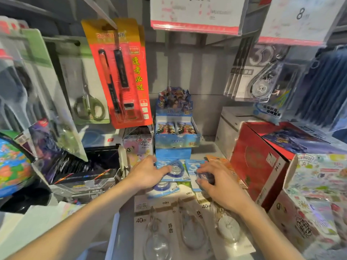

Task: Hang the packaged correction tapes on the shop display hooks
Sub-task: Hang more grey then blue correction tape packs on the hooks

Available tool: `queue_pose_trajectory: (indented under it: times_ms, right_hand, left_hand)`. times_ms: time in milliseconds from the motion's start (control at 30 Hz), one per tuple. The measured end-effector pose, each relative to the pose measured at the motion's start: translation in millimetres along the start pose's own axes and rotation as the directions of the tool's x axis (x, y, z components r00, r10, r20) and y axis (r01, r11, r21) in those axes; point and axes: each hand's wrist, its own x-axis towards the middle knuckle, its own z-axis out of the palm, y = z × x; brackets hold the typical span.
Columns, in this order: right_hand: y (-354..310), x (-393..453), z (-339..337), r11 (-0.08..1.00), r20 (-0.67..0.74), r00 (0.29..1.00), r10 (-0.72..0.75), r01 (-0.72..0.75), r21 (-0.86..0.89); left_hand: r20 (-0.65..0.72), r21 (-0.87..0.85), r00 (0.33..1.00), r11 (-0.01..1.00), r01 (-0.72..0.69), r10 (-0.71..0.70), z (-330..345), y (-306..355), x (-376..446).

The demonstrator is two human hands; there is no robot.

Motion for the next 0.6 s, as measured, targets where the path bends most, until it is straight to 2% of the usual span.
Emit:
queue_pose_trajectory:
  times_ms: [133,200,467,600]
  right_hand:
    - [3.4,-0.1,-0.8,0.999,-0.034,0.999,-0.002,0.004,0.036]
    - [2.8,2.0,-1.1,0.999,-0.054,0.999,0.003,0.000,0.051]
    - [-4.8,9.7,-4.5,0.996,-0.081,0.996,0.029,-0.022,0.081]
    - [-12.7,12.4,-5.4,0.987,-0.080,0.997,0.014,-0.001,0.162]
  left_hand:
    - [0.067,-0.274,0.996,0.958,0.081,-0.065,-0.2,2.6,2.5]
    - [0.064,-0.345,0.995,0.934,0.096,-0.078,-1.8,2.2,3.1]
    - [0.125,-0.443,0.991,0.891,0.095,-0.043,-12.4,8.0,-4.0]
    - [0.129,-0.451,0.991,0.892,0.037,0.024,-10.4,9.6,-8.9]
